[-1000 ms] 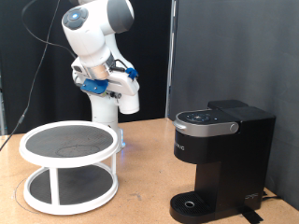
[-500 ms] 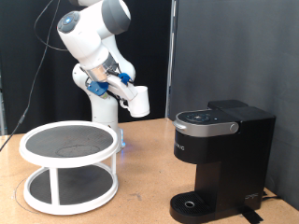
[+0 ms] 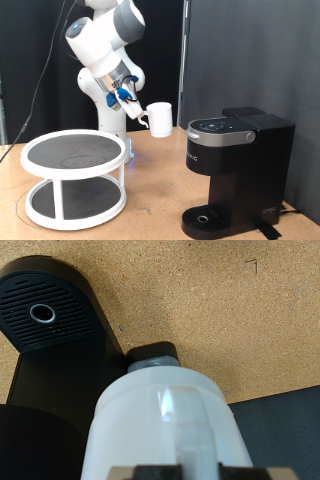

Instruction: Make a cup of coffee with the keurig machine

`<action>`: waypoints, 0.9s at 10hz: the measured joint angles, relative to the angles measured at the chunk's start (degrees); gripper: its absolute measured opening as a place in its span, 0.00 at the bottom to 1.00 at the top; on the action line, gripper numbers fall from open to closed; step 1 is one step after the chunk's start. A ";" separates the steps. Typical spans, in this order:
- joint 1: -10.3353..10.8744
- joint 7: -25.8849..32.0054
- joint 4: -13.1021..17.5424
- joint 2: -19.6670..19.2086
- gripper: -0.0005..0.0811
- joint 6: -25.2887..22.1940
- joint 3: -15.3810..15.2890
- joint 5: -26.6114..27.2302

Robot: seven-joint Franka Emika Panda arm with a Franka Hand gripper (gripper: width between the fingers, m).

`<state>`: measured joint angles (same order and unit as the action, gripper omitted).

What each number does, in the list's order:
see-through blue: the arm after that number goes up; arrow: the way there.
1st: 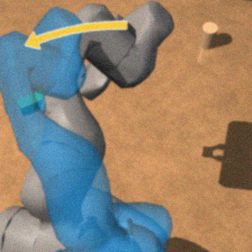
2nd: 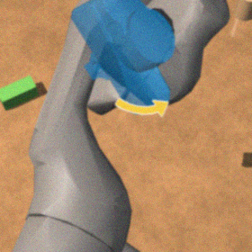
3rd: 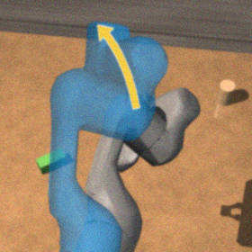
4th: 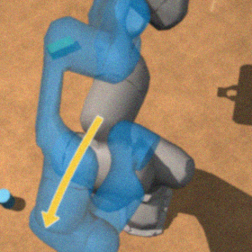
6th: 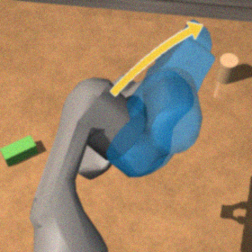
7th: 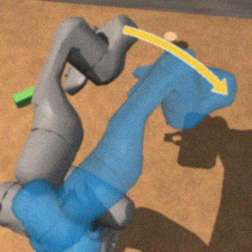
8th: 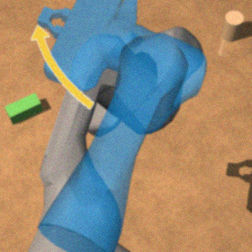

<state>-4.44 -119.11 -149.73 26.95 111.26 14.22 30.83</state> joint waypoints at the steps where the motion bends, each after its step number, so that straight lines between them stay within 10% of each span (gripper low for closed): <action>1: 0.00 0.48 0.05 -0.06 0.01 -0.55 0.00 -0.48; 9: -0.11 -6.22 -7.49 1.18 0.01 17.29 -2.82 2.37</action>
<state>-4.55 -125.33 -157.22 28.13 128.55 11.40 33.20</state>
